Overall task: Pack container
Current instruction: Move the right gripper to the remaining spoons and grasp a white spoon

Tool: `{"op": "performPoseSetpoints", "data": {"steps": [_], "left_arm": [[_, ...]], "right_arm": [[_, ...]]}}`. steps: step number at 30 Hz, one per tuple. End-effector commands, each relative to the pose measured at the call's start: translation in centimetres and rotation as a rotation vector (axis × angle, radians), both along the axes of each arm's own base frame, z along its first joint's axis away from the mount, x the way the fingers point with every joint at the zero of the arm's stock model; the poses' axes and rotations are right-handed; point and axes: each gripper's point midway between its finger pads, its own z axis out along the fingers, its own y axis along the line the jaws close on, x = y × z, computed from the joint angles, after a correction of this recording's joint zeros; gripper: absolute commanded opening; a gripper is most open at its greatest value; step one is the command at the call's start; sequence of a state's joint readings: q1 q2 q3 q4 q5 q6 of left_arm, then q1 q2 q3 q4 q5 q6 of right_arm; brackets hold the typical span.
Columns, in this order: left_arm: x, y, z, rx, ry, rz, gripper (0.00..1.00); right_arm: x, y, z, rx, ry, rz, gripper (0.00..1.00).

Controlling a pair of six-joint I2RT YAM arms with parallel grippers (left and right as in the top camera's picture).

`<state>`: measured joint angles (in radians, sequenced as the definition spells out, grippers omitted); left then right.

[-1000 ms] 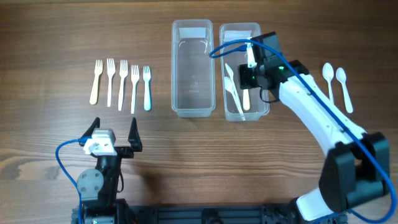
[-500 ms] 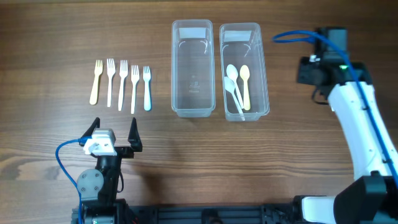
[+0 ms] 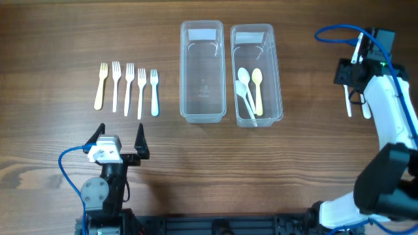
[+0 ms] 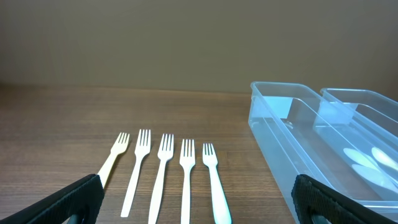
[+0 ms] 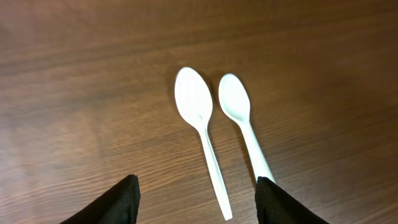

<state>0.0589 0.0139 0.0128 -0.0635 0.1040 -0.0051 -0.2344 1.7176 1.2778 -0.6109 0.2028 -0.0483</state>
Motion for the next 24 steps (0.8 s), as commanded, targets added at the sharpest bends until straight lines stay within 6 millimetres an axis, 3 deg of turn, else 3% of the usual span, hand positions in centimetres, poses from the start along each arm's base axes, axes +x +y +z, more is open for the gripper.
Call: {"op": "performPoseSetpoints", "data": {"steps": [1, 7, 12, 24], "left_arm": [[0.0, -0.4, -0.2, -0.007, 0.000, -0.022, 1.00], [0.0, -0.4, -0.2, -0.007, 0.000, -0.022, 1.00], [0.0, -0.4, -0.2, -0.007, 0.000, -0.022, 1.00], [0.0, -0.4, -0.2, -0.007, 0.000, -0.022, 1.00]], "right_arm": [[-0.2, -1.2, -3.1, 0.023, 0.070, 0.000, 0.59], [-0.7, -2.4, -7.5, 0.050, 0.156, -0.032, 0.57], [-0.7, -2.1, -9.8, 0.092, 0.185, -0.023, 0.54], [-0.1, -2.1, -11.8, 0.099, 0.194, 0.009, 0.54]]}}
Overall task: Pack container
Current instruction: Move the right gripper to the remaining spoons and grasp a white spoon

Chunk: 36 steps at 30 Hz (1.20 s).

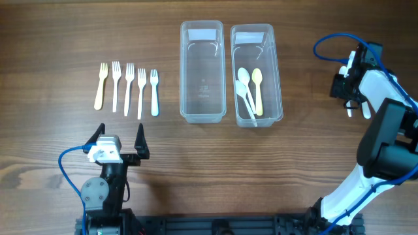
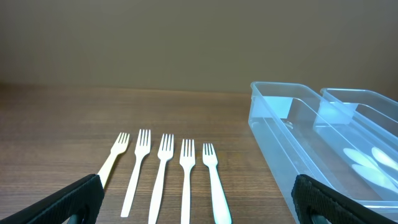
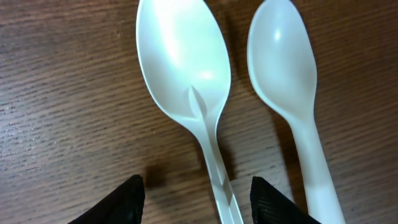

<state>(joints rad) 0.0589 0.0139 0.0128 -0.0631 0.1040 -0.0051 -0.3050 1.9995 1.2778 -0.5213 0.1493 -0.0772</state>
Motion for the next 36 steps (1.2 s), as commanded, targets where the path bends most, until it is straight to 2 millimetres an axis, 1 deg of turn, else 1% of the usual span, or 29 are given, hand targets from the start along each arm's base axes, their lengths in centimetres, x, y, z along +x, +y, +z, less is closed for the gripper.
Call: {"op": "performPoseSetpoints", "data": {"steps": [1, 5, 7, 13, 15, 18, 21, 22, 27, 30, 34, 36], "left_arm": [[0.0, -0.4, -0.2, -0.007, 0.000, -0.022, 1.00], [0.0, -0.4, -0.2, -0.007, 0.000, -0.022, 1.00], [0.0, -0.4, -0.2, -0.007, 0.000, -0.022, 1.00], [0.0, -0.4, -0.2, -0.007, 0.000, -0.022, 1.00], [0.0, -0.4, -0.2, -0.007, 0.000, -0.022, 1.00], [0.0, -0.4, -0.2, -0.007, 0.000, -0.022, 1.00], [0.0, -0.4, -0.2, -0.007, 0.000, -0.022, 1.00], [0.0, -0.4, -0.2, -0.007, 0.000, -0.022, 1.00], [0.0, -0.4, -0.2, -0.007, 0.000, -0.022, 1.00], [0.0, -0.4, -0.2, -0.007, 0.000, -0.022, 1.00], [0.0, -0.4, -0.2, -0.007, 0.000, -0.022, 1.00], [0.0, -0.4, -0.2, -0.007, 0.000, -0.022, 1.00]], "right_arm": [[0.2, 0.1, -1.1, 0.011, 0.013, 0.039, 0.53], [0.6, 0.5, -1.7, 0.029, 0.009, 0.091, 0.49], [0.5, 0.4, -1.9, 0.025, 0.010, 0.101, 0.49], [0.5, 1.3, -3.2, 0.079, 0.006, 0.122, 0.50], [0.5, 1.6, -3.6, 0.102, 0.005, 0.128, 0.47], [0.6, 2.1, -3.8, 0.125, 0.000, 0.134, 0.45], [0.6, 2.0, -3.8, 0.126, 0.001, 0.132, 0.39], [0.5, 2.0, -3.8, 0.126, 0.001, 0.130, 0.35], [0.5, 2.1, -3.8, 0.148, -0.006, 0.104, 0.04], [0.9, 3.0, -3.8, 0.197, -0.027, 0.120, 0.05], [1.2, 3.7, -3.3, 0.260, -0.056, 0.051, 0.04], [1.5, 4.0, -2.6, 0.286, -0.076, 0.024, 0.04]]}}
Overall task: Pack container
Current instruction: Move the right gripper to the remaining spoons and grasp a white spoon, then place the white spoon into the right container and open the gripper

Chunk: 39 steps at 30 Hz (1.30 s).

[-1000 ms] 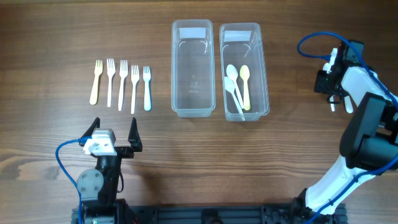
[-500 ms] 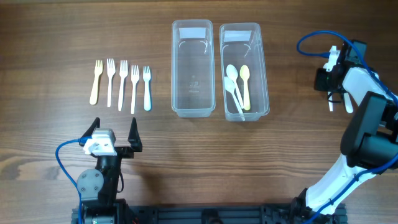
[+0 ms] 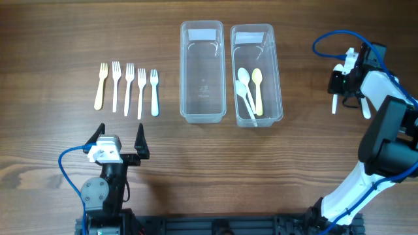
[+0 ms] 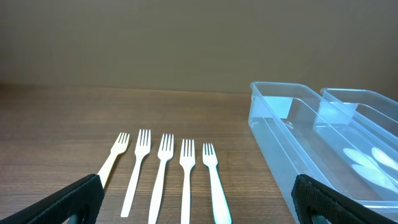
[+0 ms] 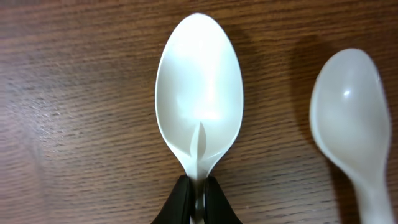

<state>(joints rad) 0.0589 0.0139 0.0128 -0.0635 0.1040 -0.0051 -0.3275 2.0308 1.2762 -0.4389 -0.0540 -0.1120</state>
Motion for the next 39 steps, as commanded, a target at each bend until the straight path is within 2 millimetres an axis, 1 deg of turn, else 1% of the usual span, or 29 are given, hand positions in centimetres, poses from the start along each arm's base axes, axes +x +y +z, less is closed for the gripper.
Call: {"op": "performPoseSetpoints", "data": {"steps": [1, 4, 6, 7, 8, 10, 11, 12, 15, 16, 17, 19, 21, 22, 23, 24, 28, 30, 33, 36, 39], "left_arm": [[0.0, -0.4, -0.2, -0.007, 0.000, -0.022, 1.00], [0.0, -0.4, -0.2, -0.007, 0.000, -0.022, 1.00], [0.0, -0.4, -0.2, -0.007, 0.000, -0.022, 1.00], [0.0, -0.4, -0.2, -0.007, 0.000, -0.022, 1.00], [0.0, -0.4, -0.2, -0.007, 0.000, -0.022, 1.00], [0.0, -0.4, -0.2, -0.007, 0.000, -0.022, 1.00], [0.0, -0.4, -0.2, -0.007, 0.000, -0.022, 1.00], [0.0, -0.4, -0.2, -0.007, 0.000, -0.022, 1.00], [0.0, -0.4, -0.2, -0.007, 0.000, -0.022, 1.00], [0.0, -0.4, -0.2, -0.007, 0.000, -0.022, 1.00], [0.0, -0.4, -0.2, -0.007, 0.000, -0.022, 1.00], [0.0, -0.4, -0.2, -0.007, 0.000, -0.022, 1.00], [0.0, -0.4, -0.2, -0.007, 0.000, -0.022, 1.00], [0.0, -0.4, -0.2, -0.007, 0.000, -0.022, 1.00], [0.0, -0.4, -0.2, -0.007, 0.000, -0.022, 1.00], [0.0, -0.4, -0.2, -0.007, 0.000, -0.022, 1.00], [0.0, -0.4, -0.2, -0.007, 0.000, -0.022, 1.00], [0.0, -0.4, -0.2, -0.007, 0.000, -0.022, 1.00], [0.0, -0.4, -0.2, -0.007, 0.000, -0.022, 1.00], [0.0, -0.4, -0.2, -0.007, 0.000, -0.022, 1.00], [0.0, -0.4, -0.2, -0.007, 0.000, -0.022, 1.00]], "right_arm": [[-0.6, 2.2, -1.4, 0.132, 0.027, -0.051, 0.04], [0.2, 2.6, 0.9, 0.131, -0.017, -0.053, 0.04], [0.9, 3.4, 3.4, 0.126, -0.070, -0.028, 0.04], [1.1, 3.7, 4.3, 0.121, -0.089, -0.018, 0.04], [1.5, 4.3, 6.0, 0.111, -0.127, -0.001, 0.04], [1.8, 5.2, 8.2, 0.104, -0.171, 0.022, 0.04], [2.0, 6.5, 10.4, 0.101, -0.216, 0.053, 0.04], [2.1, 7.1, 11.6, 0.097, -0.239, 0.068, 0.04], [1.8, 10.3, 16.2, 0.097, -0.330, 0.126, 0.04], [1.7, 11.4, 17.3, 0.100, -0.352, 0.152, 0.04], [1.4, 13.1, 18.8, 0.110, -0.384, 0.192, 0.05], [0.8, 15.7, 20.9, 0.120, -0.428, 0.248, 0.04], [0.2, 18.1, 22.3, 0.128, -0.458, 0.305, 0.04], [0.1, 18.9, 22.6, 0.132, -0.464, 0.325, 0.04], [-0.3, 20.6, 22.8, 0.150, -0.466, 0.352, 0.04], [-0.4, 21.6, 22.8, 0.160, -0.463, 0.369, 0.04], [-0.9, 25.3, 21.6, 0.184, -0.428, 0.429, 0.04], [-0.8, 26.3, 20.8, 0.179, -0.412, 0.444, 0.04], [-0.5, 27.5, 18.7, 0.166, -0.369, 0.461, 0.04], [-0.2, 27.7, 16.6, 0.164, -0.321, 0.461, 0.04], [0.1, 27.8, 13.9, 0.161, -0.259, 0.458, 0.04]]}}
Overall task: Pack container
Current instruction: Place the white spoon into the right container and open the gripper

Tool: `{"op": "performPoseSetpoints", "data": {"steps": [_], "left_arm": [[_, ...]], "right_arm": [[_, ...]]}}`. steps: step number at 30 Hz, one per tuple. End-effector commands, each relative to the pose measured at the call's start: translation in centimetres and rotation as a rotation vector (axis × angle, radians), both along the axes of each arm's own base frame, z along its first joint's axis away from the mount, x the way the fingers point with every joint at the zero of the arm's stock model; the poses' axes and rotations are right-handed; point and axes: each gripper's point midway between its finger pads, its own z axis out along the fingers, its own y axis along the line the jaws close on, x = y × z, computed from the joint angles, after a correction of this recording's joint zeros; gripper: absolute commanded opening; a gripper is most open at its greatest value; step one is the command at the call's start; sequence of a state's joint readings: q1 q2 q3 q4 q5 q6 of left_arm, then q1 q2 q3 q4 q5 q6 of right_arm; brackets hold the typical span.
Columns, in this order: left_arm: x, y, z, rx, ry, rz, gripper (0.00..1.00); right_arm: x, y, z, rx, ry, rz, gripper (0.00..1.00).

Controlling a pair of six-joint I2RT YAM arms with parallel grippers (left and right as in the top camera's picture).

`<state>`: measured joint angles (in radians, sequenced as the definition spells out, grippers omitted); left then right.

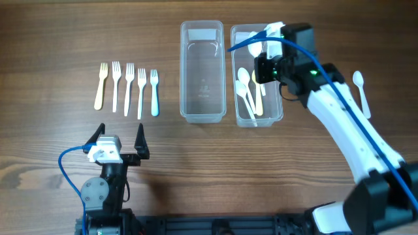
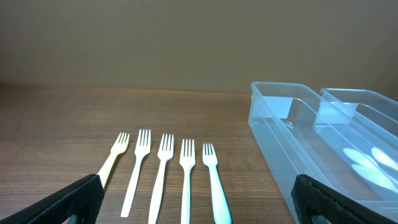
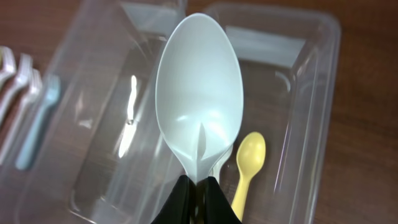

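Note:
My right gripper is shut on the neck of a white spoon and holds it above the right clear container. A yellow spoon and white spoons lie in that container. The left clear container beside it holds nothing. One more white spoon lies on the table at the far right. Several forks lie in a row at the left. My left gripper stands open near the front edge, short of the forks.
The two containers stand side by side at the back middle of the wooden table. My right arm reaches diagonally from the front right across the table. A blue cable loops over the right container.
My right gripper, then shut on the white spoon at the table's far right, now holds it over the right container. One spoon is left lying there. The left arm has not moved.
My right gripper was open above two white spoons at the far right. Then it was low, with its fingers on either side of the left spoon's neck. Then it was shut on that spoon, which it now holds over the right container.

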<state>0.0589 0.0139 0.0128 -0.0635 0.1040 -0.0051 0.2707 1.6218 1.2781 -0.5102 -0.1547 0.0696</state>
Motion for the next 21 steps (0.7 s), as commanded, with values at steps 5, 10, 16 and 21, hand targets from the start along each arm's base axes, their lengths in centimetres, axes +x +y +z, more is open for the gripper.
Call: {"op": "performPoseSetpoints", "data": {"steps": [5, 10, 16, 21], "left_arm": [[0.0, -0.4, -0.2, -0.007, 0.000, -0.022, 1.00], [0.0, -0.4, -0.2, -0.007, 0.000, -0.022, 1.00], [0.0, -0.4, -0.2, -0.007, 0.000, -0.022, 1.00], [0.0, -0.4, -0.2, -0.007, 0.000, -0.022, 1.00]], "right_arm": [[0.9, -0.1, -6.7, -0.046, 0.140, -0.028, 0.21], [1.1, 0.0, -6.4, -0.042, 0.128, -0.028, 0.27], [1.5, -2.2, -4.2, -0.051, 0.095, -0.091, 0.27], [1.0, -10.1, -2.8, -0.151, 0.101, -0.287, 0.27]]}}
